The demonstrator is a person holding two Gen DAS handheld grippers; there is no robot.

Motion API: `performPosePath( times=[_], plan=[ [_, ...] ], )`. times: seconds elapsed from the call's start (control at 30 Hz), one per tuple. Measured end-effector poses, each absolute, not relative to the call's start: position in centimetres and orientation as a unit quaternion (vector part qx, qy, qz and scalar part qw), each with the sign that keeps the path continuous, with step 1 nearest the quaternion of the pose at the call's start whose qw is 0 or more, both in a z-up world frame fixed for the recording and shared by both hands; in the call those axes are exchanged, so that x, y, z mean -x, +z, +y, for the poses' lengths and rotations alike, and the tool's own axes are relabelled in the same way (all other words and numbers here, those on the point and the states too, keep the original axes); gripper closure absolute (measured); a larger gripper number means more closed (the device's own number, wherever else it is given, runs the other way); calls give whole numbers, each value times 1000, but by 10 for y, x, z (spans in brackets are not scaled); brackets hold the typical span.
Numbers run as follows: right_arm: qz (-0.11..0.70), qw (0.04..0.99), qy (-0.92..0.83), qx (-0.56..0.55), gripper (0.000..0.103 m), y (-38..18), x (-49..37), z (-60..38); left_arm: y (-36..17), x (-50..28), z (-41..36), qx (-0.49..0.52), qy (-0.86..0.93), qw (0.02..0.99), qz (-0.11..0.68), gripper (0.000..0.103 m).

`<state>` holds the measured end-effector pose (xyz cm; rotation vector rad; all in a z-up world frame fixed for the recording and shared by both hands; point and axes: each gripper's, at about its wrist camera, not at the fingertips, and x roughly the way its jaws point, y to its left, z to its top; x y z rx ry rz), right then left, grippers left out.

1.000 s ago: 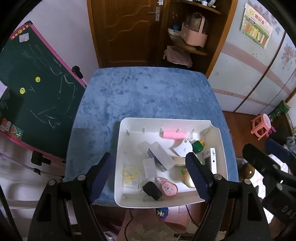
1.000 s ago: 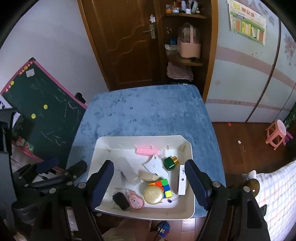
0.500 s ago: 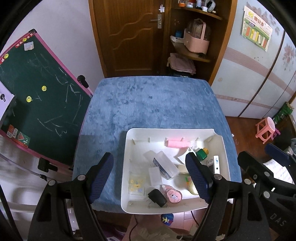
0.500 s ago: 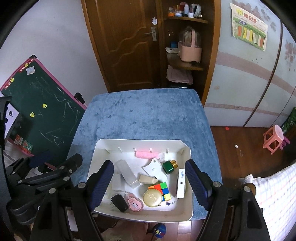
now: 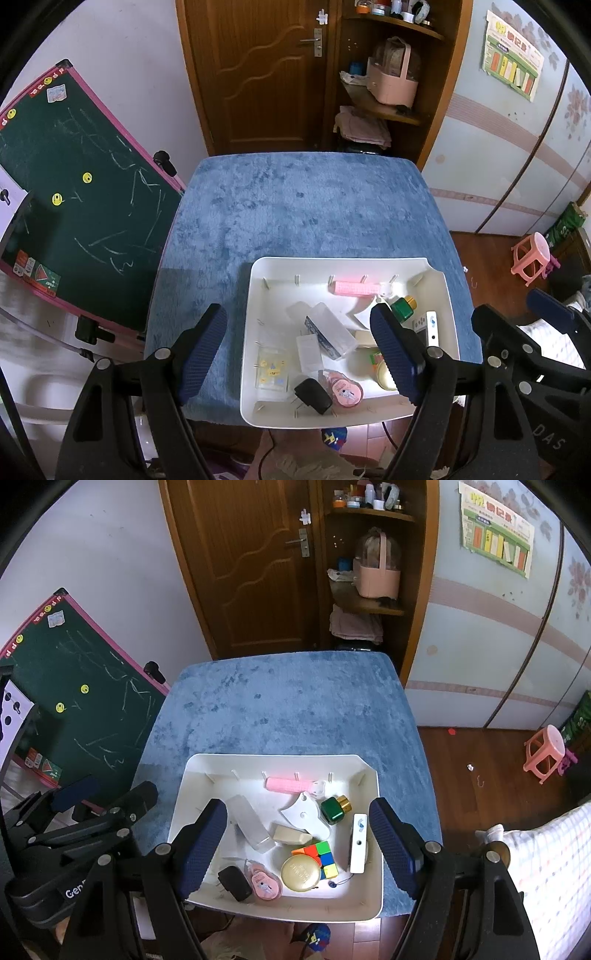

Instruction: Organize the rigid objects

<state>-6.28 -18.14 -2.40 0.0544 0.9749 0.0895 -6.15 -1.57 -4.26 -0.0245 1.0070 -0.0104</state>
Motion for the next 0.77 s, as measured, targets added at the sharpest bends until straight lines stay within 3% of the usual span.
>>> performPosePath(
  times=[0.77],
  plan=[
    [470, 881, 42, -29, 23, -25, 65, -182, -43, 64, -18, 10, -4, 875, 484, 20]
  ],
)
